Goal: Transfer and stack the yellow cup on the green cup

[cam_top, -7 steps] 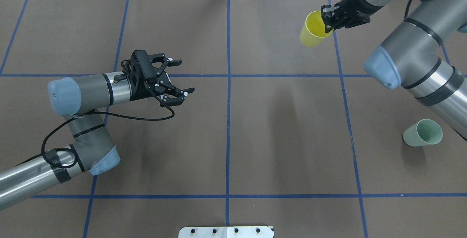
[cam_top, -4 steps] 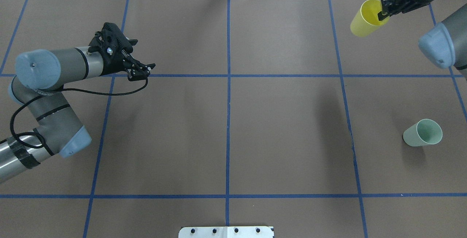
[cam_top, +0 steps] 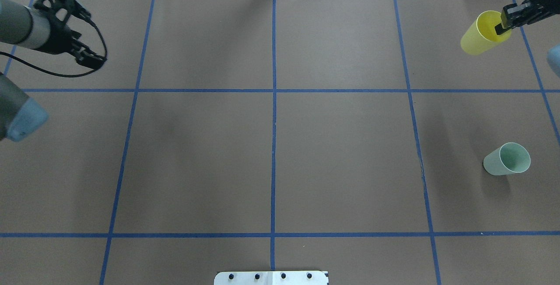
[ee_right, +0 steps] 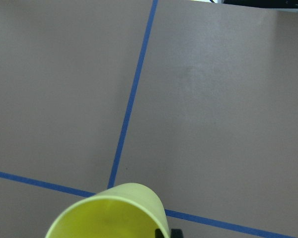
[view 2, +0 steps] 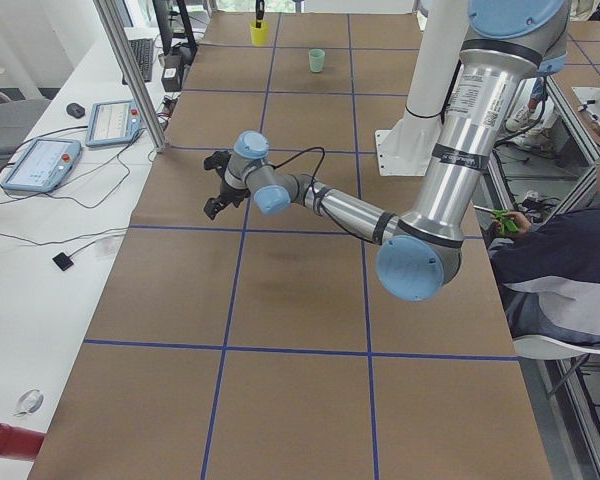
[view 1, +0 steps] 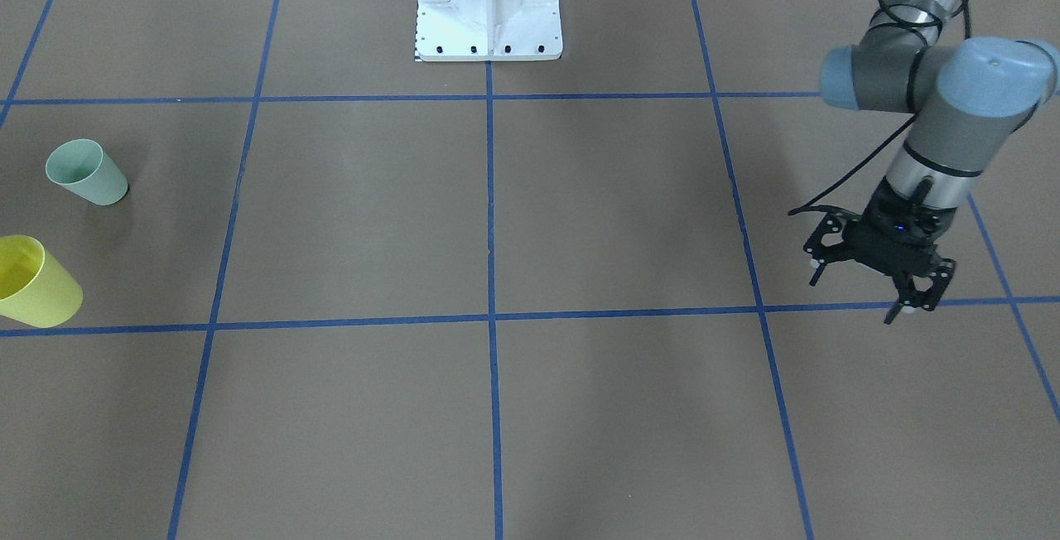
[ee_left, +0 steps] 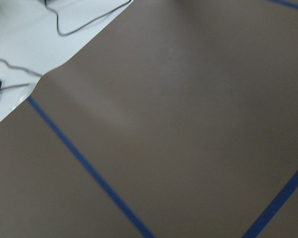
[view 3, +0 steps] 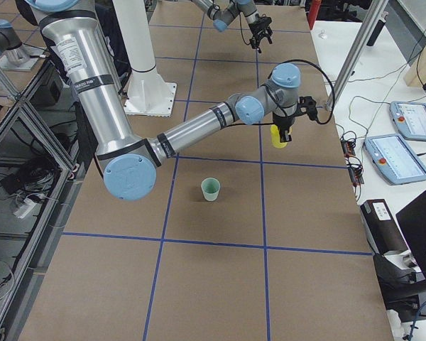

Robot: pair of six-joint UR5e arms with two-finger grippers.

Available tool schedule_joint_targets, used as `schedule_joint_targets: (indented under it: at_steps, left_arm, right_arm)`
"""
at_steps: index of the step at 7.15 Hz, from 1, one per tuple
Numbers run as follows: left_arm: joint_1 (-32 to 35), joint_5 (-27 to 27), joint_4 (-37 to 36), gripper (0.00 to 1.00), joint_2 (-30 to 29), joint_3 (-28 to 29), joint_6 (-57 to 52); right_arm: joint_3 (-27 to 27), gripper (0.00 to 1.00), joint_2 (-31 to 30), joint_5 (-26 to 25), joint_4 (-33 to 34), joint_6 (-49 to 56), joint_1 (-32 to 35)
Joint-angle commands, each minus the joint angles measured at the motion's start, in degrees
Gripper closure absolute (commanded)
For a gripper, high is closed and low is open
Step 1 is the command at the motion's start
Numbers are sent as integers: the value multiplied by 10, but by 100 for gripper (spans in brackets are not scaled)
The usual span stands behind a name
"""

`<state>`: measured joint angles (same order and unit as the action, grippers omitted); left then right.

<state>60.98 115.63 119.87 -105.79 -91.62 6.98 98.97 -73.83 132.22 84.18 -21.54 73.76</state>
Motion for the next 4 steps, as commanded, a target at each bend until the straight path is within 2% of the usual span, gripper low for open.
schedule_joint_targets:
  at_steps: [1,3,4]
  left_arm:
    - [134,140,-127,1,34,-17,-62]
    - [205,137,-286,0,36,-36,-62]
    - [228,137,-329,0,36,-32,-64]
  right_arm:
    - [14,100,-41,13,-2,29,16]
    - [55,100,-77,18,0,30,18]
    - [63,100,-89,23,0,30,28]
